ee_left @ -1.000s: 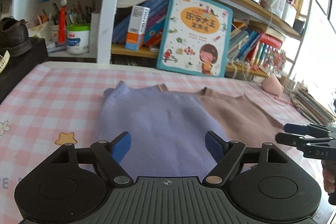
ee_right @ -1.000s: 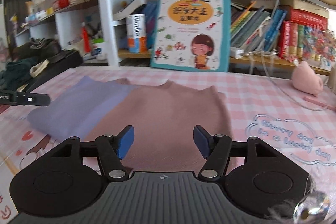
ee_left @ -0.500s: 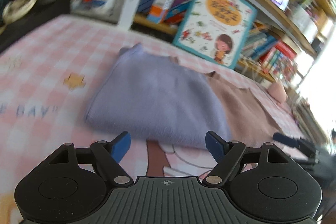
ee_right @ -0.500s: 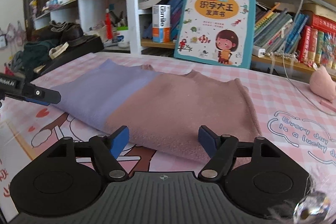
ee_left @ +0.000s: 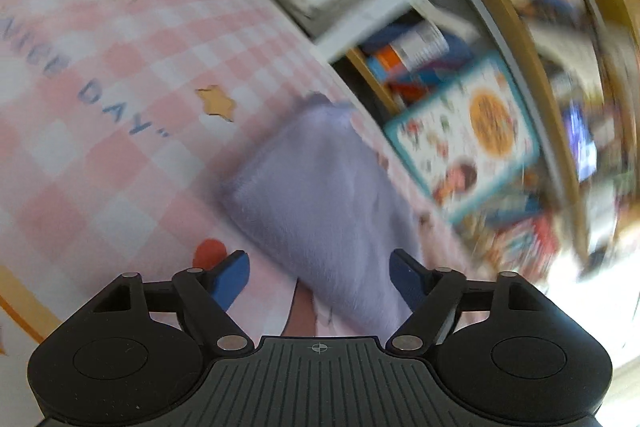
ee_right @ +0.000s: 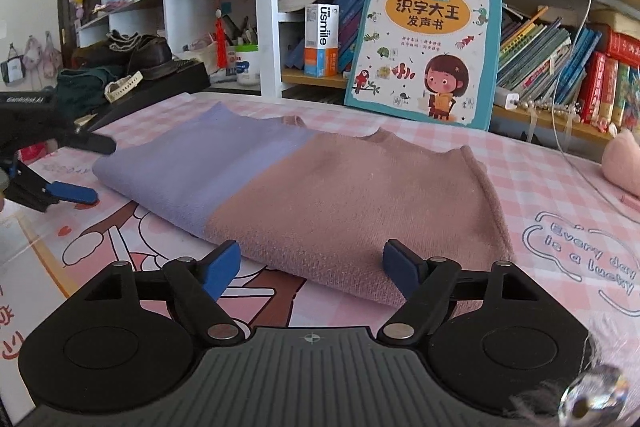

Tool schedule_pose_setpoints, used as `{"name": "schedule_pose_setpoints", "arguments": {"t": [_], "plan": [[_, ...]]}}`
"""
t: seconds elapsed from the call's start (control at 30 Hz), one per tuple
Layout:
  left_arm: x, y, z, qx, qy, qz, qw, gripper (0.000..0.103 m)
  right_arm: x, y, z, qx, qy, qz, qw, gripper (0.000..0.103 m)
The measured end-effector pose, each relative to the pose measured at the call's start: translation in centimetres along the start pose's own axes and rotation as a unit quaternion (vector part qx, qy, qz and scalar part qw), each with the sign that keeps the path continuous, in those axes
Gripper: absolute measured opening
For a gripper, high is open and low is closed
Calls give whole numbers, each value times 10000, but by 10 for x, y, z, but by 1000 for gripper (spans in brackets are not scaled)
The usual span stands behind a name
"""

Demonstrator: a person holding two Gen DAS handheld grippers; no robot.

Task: Fold clothes
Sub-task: 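Grasp the lavender end of the folded sweater with the left tool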

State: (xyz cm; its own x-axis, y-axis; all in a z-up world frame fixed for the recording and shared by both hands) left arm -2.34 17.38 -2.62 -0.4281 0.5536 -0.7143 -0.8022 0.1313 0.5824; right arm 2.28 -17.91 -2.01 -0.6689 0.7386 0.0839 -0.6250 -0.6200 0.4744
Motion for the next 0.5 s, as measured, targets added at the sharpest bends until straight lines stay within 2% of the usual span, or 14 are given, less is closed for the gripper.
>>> {"name": "schedule_pose_setpoints", "arguments": {"t": [0.03,0.1,0.13,0.23,0.27,0.3,0.37,0.5], "plan": [[5,-2,3,-4,281,-23,9996,66,0,0,0,-3,-7,6,10000,77],[14,-6,8,-41,705,-17,9975,48,0,0,0,-6,-11,10,10000,77],[17,-7,9,-70,870,4,9962,44,0,0,0,-8,-15,12,10000,77],[22,-10,9,-170,1106,86,9937,29,-1,1,0,-13,-30,23,10000,77],[20,-10,7,-260,1009,180,9944,21,-1,1,0,-12,-38,28,10000,77],[13,-6,5,-413,730,236,9962,21,-1,1,0,-9,-49,30,10000,77],[-14,5,2,-819,-178,284,9961,21,-2,0,0,7,-71,26,10000,77],[-42,12,3,-1089,-867,87,9902,24,-2,-2,0,77,-77,8,9999,77]]}}
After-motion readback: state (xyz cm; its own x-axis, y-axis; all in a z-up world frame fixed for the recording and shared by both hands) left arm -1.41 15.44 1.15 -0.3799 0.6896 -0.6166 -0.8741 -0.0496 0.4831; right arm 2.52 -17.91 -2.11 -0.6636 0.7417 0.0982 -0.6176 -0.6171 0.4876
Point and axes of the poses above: each gripper's, at about its wrist camera, not at the fingertips, and y roughly against the way its jaws point, x to its left, z to its top, the point moved 3 cm from there along -y, roughly the way its jaws point, and after that the axes turned 6 degrees about z, right-handed, at the moved point
